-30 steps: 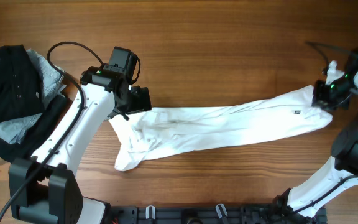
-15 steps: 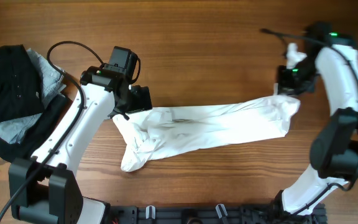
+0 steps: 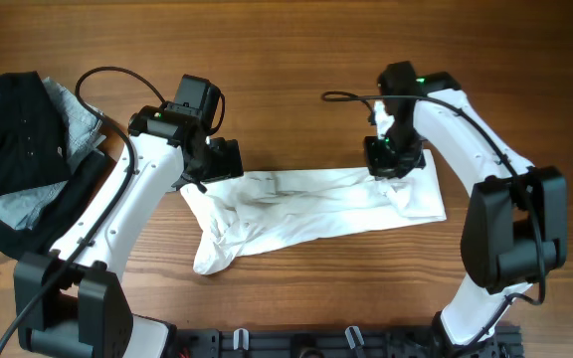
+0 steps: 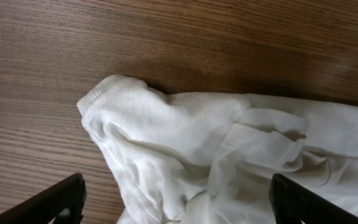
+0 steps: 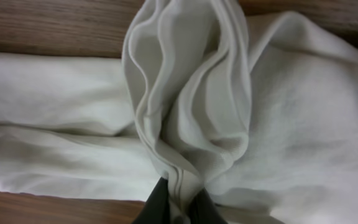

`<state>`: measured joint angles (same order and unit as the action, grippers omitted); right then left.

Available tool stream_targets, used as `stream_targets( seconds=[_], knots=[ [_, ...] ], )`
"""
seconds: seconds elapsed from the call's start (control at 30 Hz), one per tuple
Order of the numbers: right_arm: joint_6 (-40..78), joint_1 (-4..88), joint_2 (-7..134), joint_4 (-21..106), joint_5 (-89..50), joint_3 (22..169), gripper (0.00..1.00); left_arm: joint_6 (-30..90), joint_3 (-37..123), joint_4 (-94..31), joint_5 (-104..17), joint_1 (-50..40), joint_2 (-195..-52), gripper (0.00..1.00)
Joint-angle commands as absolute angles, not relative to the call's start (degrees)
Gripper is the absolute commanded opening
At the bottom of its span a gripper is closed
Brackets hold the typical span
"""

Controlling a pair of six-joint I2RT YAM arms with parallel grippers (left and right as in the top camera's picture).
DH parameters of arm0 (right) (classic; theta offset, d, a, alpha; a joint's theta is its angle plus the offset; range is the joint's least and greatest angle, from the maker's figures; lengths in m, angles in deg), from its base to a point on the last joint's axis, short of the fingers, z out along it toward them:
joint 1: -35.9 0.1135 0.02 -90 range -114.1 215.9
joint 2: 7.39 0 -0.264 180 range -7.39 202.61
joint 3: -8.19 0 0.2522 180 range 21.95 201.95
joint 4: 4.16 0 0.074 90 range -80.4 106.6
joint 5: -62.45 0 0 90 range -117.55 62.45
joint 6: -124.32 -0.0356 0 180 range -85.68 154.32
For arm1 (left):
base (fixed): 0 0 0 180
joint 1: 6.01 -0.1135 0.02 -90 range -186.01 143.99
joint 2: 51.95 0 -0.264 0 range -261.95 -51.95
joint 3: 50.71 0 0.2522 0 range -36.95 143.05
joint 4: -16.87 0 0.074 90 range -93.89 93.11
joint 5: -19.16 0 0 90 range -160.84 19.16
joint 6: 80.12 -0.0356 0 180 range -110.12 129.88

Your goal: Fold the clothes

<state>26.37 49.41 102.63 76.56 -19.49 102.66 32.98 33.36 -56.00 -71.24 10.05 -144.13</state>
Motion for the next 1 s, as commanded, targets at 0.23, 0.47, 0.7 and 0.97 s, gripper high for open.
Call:
stream_targets(
  seconds=[0.23,0.47,0.7,0.97],
  knots=[
    [25.35,52.17,101.91,75.86,-12.85,102.29,0.18,33.09,33.9,-56.05,-72.01,9.83,-143.82,0.94],
    [25.35,52.17,101.89,78.46,-9.42,102.29,0.33,33.09,33.9,-55.78,-72.01,9.83,-143.82,0.94],
    [29.59,52.17,101.89,78.4,-9.57,102.29,0.3,33.06,33.9,-55.83,-72.01,9.83,-143.82,0.94],
    [20.3,52.15,101.89,77.52,-24.87,102.29,0.28,33.09,33.88,-57.53,-72.01,9.83,-143.82,1.0]
  ],
)
